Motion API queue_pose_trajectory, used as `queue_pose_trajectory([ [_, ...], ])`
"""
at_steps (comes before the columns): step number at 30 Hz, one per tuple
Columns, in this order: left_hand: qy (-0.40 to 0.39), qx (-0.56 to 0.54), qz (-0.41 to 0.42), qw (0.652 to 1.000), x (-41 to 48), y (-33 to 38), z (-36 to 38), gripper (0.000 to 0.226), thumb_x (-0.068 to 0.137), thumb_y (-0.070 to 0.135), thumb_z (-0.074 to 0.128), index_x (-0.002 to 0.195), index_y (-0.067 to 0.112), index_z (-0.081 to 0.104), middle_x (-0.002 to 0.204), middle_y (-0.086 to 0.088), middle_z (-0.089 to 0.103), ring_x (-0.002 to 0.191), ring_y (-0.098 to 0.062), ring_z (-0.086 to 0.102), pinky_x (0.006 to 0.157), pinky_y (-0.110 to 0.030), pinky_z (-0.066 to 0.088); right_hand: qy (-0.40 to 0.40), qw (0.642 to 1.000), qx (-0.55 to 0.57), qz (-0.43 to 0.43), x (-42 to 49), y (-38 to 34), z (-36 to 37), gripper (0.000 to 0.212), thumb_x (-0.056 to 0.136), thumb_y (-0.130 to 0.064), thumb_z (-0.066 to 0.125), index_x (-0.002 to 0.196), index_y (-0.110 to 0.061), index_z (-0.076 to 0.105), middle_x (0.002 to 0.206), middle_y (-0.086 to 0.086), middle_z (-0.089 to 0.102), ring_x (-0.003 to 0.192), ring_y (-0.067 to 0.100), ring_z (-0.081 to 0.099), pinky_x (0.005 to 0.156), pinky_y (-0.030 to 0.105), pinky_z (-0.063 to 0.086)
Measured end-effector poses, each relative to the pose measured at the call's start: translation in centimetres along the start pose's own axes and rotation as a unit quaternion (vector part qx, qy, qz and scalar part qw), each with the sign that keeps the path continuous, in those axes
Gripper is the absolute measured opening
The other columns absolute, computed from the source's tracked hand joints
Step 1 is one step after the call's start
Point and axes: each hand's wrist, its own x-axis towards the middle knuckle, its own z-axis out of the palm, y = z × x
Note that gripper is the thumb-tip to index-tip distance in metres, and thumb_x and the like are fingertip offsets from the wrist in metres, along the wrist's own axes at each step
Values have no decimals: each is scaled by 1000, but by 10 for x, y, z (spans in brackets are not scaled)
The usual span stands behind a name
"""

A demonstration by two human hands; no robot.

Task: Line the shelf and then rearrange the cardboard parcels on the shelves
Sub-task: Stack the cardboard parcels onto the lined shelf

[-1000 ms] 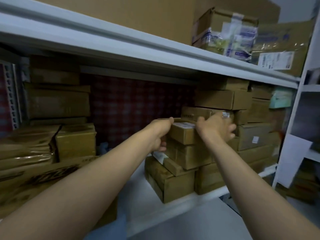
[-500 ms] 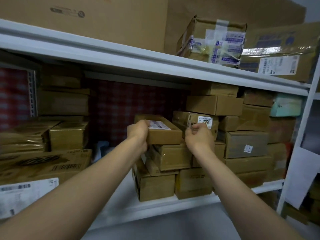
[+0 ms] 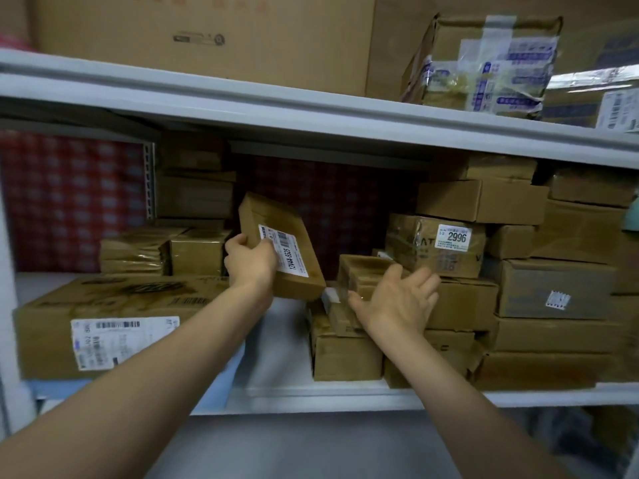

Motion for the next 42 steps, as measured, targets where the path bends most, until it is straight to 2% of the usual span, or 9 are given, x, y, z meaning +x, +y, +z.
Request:
queue_pose_trajectory([
  [10,-18,66,72,995,11,10,-17,58,92,22,61,144,24,36,141,-8,46,114,-29,58,89,-38,51,13,998,54,1,-6,-8,-9,73,68,-56,76,120,-16,44,133,20,34,123,36,30,100,40,38],
  [15,-25,92,121,988,16,16,-30,55,92,24,62,141,26,38,139,-6,46,116,-28,57,94,-46,53,78,979,62,-178,-24,-39,-10,64,61,-52,77,109,-21,47,122,10,35,117,27,30,90,30,43],
  [21,11,254,246,935,24,29,-56,59,88,27,65,140,30,38,143,-7,41,124,-31,50,99,-50,48,-19,948,8,-318,-57,-78,15,58,69,-41,77,116,-16,54,130,13,33,128,32,25,100,36,40],
  [25,-32,223,231,947,29,27,-69,59,89,26,65,141,31,36,141,-6,41,120,-28,53,93,-49,53,-115,911,-94,-386,-76,-91,45,50,83,-24,71,126,-7,51,145,19,26,141,37,12,113,43,29],
  [27,-46,189,206,959,33,22,-75,57,91,26,64,141,29,37,140,-6,42,117,-26,56,91,-47,54,-149,891,-96,-417,-81,-98,52,53,84,-36,69,125,-6,55,139,14,37,137,32,20,110,41,32],
  [31,-75,82,133,985,41,15,-82,54,92,23,60,141,28,36,138,-7,47,107,-23,63,88,-43,57,-91,945,9,-314,-71,-99,48,37,93,-33,54,127,-16,56,128,4,51,121,22,42,98,34,40],
  [34,-78,29,85,993,45,14,-86,52,94,23,57,142,27,36,139,-6,47,108,-23,62,88,-38,56,20,991,-83,-104,-45,-82,46,40,92,-33,54,128,-17,51,130,7,48,120,24,41,98,36,38],
  [37,-78,-4,49,996,46,13,-89,50,96,22,54,142,26,36,136,-6,50,103,-21,63,71,-27,52,-96,982,-129,103,-27,-55,47,66,85,-60,54,132,-15,47,136,14,39,126,29,34,102,37,34],
  [42,-86,12,72,994,48,9,-89,51,96,22,53,144,26,34,139,-6,47,107,-21,62,82,-33,55,-101,984,-89,118,-26,-39,57,77,75,-65,64,127,-14,40,136,19,36,126,32,32,103,36,35],
])
